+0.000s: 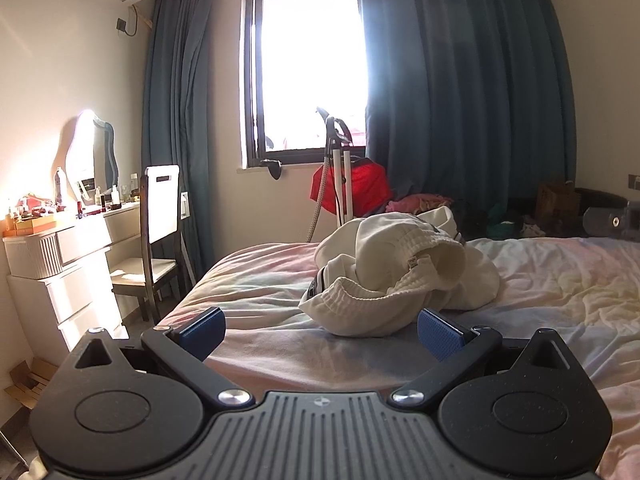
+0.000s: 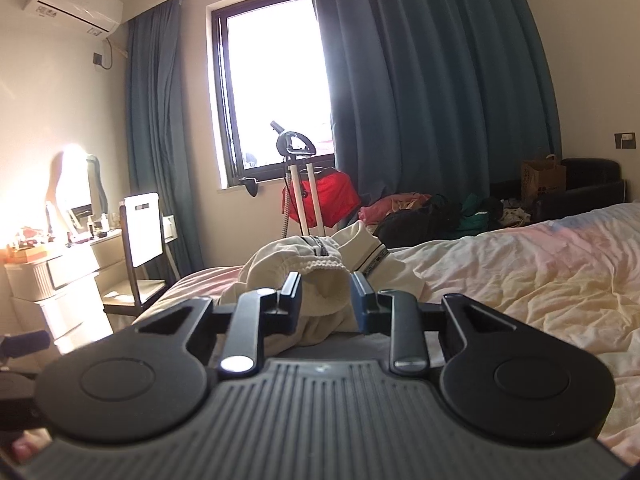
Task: Fold clothes
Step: 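Grasp one ribbed cuff with the left gripper while the right gripper grasps the other cuff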
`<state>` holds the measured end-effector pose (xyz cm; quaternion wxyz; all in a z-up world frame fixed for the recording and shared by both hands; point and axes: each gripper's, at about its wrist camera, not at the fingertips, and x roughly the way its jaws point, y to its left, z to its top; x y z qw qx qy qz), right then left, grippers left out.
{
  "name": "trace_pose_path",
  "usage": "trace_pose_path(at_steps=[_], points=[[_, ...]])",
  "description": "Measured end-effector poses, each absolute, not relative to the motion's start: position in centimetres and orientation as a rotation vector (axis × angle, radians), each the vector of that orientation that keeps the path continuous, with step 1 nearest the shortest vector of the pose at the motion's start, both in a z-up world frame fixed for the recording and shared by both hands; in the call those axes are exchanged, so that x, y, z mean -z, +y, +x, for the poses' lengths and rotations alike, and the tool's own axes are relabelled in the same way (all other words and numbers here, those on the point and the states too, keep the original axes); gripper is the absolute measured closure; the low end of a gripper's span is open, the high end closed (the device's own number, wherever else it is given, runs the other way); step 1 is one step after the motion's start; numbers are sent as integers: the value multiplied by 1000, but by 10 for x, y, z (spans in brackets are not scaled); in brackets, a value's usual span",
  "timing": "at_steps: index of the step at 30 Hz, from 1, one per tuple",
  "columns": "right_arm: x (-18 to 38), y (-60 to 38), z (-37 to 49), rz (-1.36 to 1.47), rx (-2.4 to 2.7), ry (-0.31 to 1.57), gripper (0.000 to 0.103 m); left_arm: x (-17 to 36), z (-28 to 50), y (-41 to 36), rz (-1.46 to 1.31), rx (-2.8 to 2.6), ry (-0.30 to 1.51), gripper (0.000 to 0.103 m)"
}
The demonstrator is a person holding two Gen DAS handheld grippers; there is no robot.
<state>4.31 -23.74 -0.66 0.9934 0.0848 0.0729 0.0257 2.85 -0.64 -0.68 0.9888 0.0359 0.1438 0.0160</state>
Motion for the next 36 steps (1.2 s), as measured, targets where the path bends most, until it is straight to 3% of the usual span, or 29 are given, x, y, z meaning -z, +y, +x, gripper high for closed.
trace_pose_path(at_steps=[2,4,5,18,21,29,32,33,35,36], points=[[-2,-239,54,183,-65,159,57,6,45,-3,54,-30,333,0],[-6,-243,64,214,-91,163,11,5,58,1,35,-31,359,0],[-4,-244,67,210,-97,153,9,6,67,2,29,-37,375,0],[67,-255,122,234,-31,353,10,35,262,-1,-20,-103,611,0],[77,-260,136,264,-24,380,10,56,291,-7,36,-112,698,8],[97,-276,162,374,-3,467,10,87,319,-3,110,-166,754,11],[101,-278,164,388,-24,460,10,80,329,-3,86,-187,752,36],[103,-277,164,390,-31,457,10,76,329,-5,83,-193,754,51],[106,-274,164,382,-39,461,10,66,322,-11,95,-206,728,55],[108,-272,164,377,-42,464,10,59,315,-13,106,-213,703,61]])
